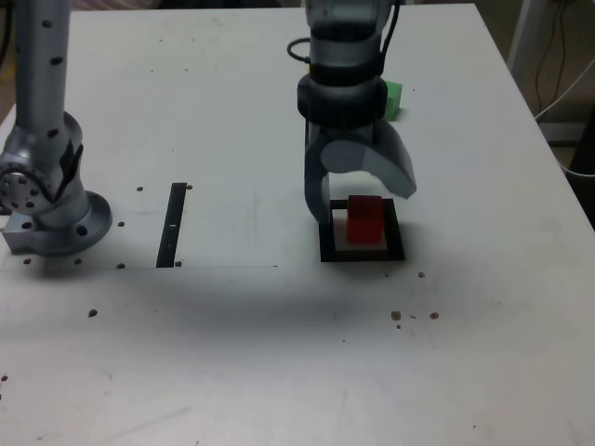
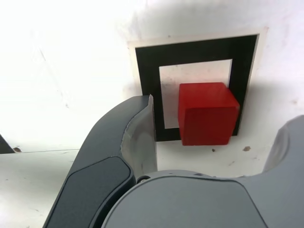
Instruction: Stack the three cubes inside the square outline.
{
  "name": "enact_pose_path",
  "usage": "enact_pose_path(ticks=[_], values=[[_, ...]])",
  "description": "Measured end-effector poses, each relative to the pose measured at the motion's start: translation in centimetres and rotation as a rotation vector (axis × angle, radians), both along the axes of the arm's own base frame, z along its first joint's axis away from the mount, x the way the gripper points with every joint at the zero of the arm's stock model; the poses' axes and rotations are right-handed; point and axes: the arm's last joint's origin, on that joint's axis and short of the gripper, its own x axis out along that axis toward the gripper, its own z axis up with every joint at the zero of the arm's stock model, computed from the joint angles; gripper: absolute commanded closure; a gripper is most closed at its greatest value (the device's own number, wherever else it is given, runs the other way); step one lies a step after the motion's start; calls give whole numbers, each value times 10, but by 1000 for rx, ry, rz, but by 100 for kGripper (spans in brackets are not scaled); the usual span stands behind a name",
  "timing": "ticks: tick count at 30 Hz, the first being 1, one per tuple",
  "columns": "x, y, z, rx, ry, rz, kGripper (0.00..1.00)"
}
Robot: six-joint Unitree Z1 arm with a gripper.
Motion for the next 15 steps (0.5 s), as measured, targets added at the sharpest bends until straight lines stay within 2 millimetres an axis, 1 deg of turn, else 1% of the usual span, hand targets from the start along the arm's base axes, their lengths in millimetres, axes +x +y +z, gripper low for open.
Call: enact_pose_path(ticks=[5,9,11,14,15], values=[[-5,4,18,31,-11,9,1],[-9,13,21,49,7,31,1],[-12,20,22,60,18,33,1],[-18,38,28,68,27,44,1],[-18,40,28,68,25,49,1]])
